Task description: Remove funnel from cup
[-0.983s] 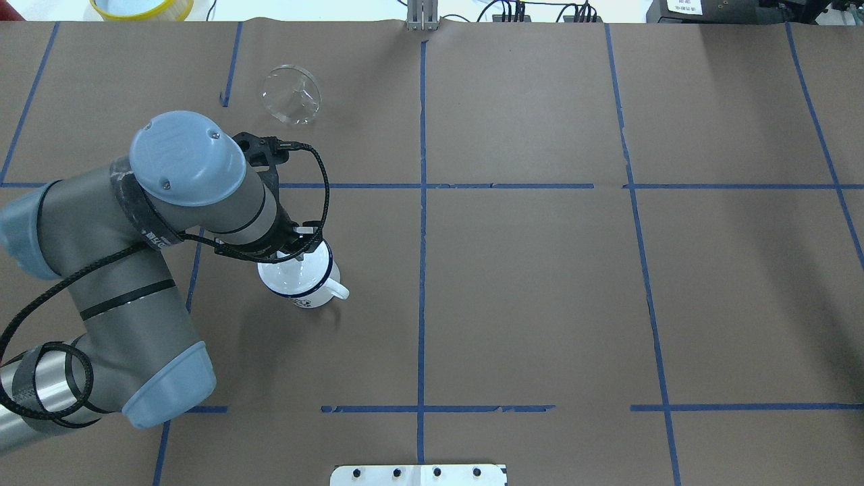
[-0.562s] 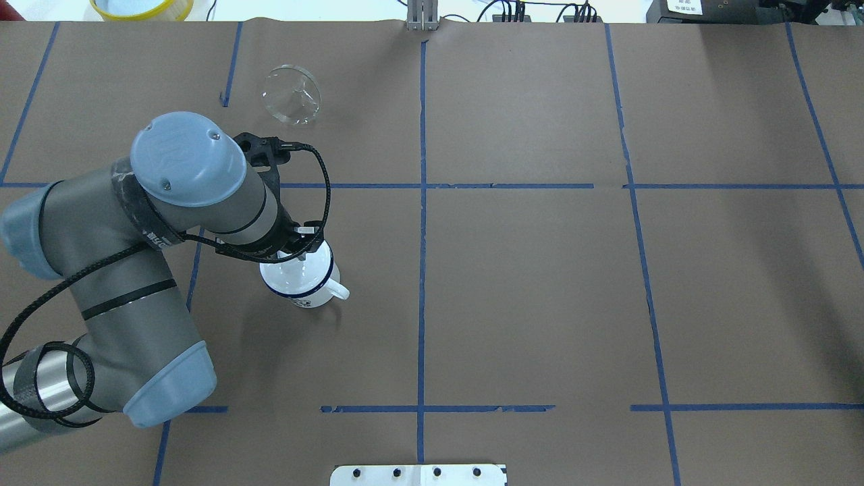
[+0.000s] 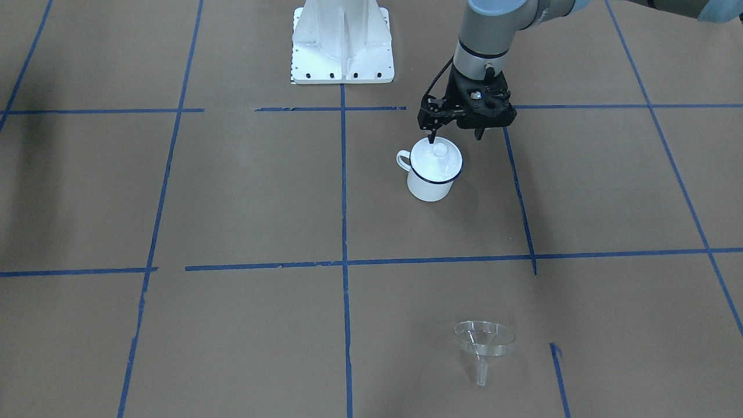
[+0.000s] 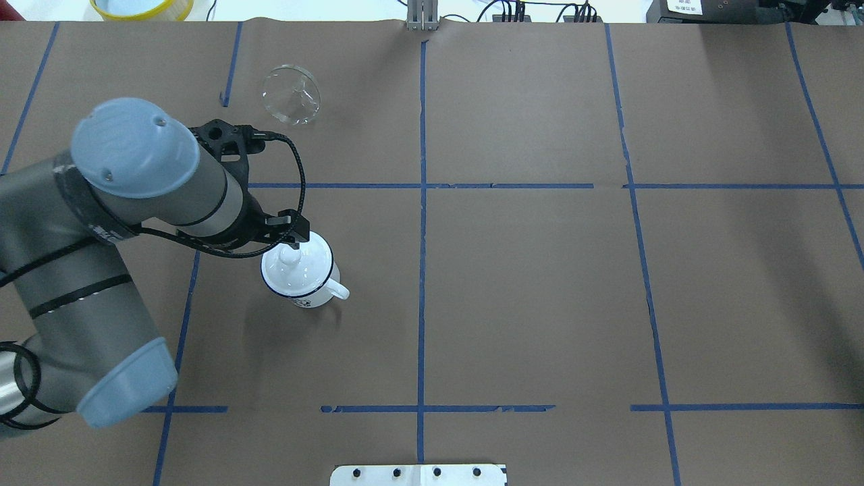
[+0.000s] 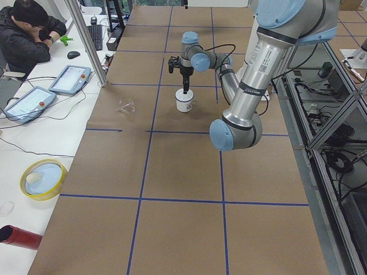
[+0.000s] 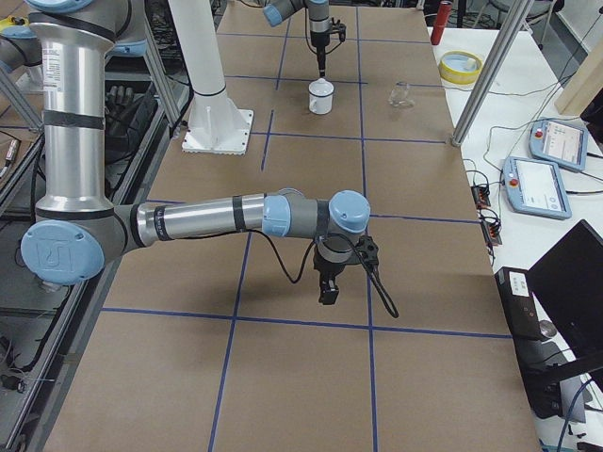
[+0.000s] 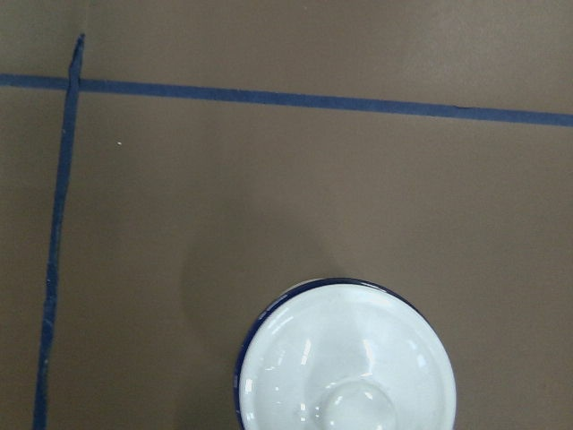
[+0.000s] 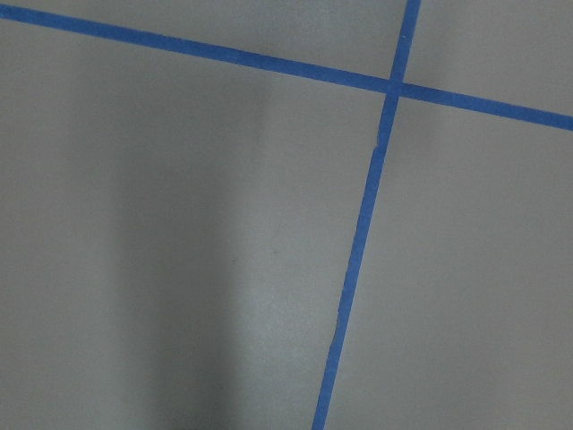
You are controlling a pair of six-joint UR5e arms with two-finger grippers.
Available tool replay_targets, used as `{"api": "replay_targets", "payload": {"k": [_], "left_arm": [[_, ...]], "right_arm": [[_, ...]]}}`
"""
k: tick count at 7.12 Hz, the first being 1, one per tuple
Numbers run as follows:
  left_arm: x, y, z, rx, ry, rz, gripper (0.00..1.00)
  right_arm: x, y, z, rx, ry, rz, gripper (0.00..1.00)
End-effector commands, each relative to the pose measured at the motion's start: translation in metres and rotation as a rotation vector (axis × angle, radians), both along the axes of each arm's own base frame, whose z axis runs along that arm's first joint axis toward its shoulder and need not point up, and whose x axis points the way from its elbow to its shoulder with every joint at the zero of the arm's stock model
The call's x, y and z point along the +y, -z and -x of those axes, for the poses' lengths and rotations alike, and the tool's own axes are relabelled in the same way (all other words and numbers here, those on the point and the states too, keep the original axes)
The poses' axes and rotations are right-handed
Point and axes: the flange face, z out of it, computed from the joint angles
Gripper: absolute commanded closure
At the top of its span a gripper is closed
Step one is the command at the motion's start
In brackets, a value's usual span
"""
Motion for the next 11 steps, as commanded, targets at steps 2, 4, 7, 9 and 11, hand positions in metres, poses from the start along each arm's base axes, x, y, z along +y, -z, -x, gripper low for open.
{"api": "replay_targets", "payload": {"k": [2,4,7,9,11], "left_arm": [[-0.064,-0.135,0.202,-0.008,-0.172,-0.211,0.0],[-0.075,-0.237,0.325,-0.084,-0.261,-0.298,0.0],[-0.018,-0.346,0.402,-0.121,-0.185,-0.1,0.0],[0.003,-0.384,0.438,-0.143,-0.262,-0.133,0.0],[0.005,-0.398,0.442,-0.125,-0.261,-0.008,0.0]], "right_arm": [[0.0,0.0,0.0,0.0,0.0,0.0,0.0],[0.0,0.0,0.0,0.0,0.0,0.0,0.0],[0.0,0.0,0.0,0.0,0.0,0.0,0.0],[0.0,0.0,0.0,0.0,-0.001,0.001,0.0],[0.0,0.0,0.0,0.0,-0.001,0.001,0.0]]}}
